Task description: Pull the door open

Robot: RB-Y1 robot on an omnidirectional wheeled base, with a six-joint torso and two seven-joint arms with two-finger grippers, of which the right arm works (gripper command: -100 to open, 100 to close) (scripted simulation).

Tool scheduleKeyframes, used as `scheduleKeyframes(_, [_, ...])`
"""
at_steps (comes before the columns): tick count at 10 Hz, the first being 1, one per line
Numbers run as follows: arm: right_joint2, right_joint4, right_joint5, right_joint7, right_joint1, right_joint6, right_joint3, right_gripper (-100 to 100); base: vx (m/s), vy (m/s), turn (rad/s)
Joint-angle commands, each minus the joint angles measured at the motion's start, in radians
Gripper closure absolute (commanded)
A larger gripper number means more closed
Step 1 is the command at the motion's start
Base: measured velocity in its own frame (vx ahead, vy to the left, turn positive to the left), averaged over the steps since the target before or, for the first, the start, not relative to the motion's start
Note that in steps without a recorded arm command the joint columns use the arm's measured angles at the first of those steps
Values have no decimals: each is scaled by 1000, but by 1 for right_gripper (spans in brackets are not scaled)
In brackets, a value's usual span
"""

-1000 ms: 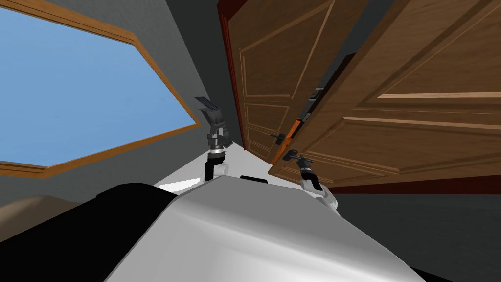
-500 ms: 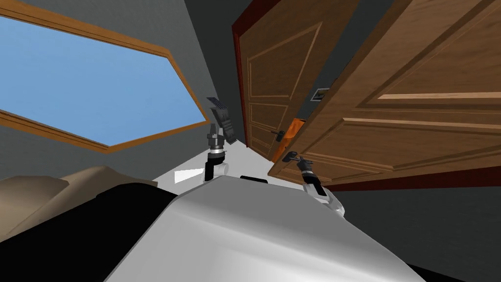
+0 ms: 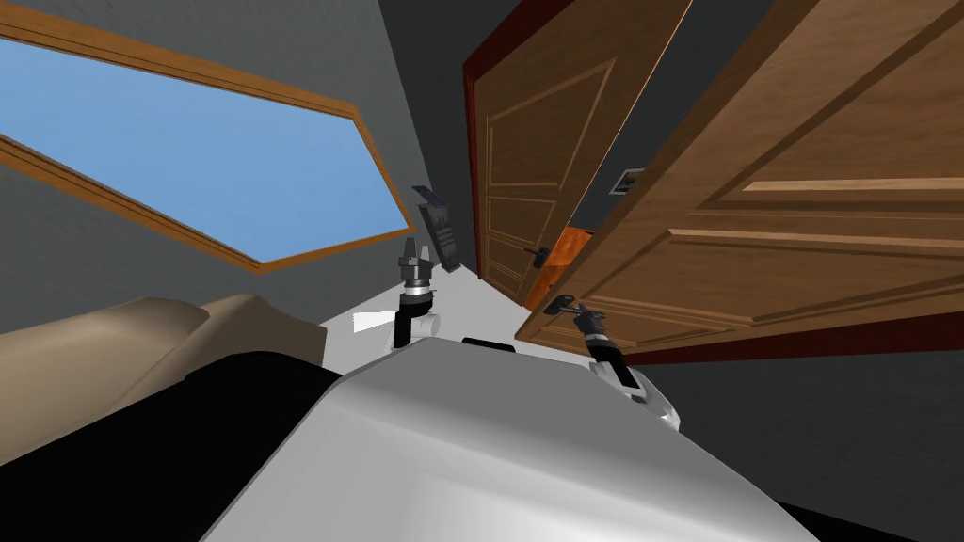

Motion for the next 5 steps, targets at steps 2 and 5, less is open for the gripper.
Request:
scheduleKeyframes(2, [-23,-5,3,-23,30,-48,25,100,-206,-74,137])
scheduleKeyframes(5, [-51,-15,3,-48,65,-90,42,100,-208,-72,119])
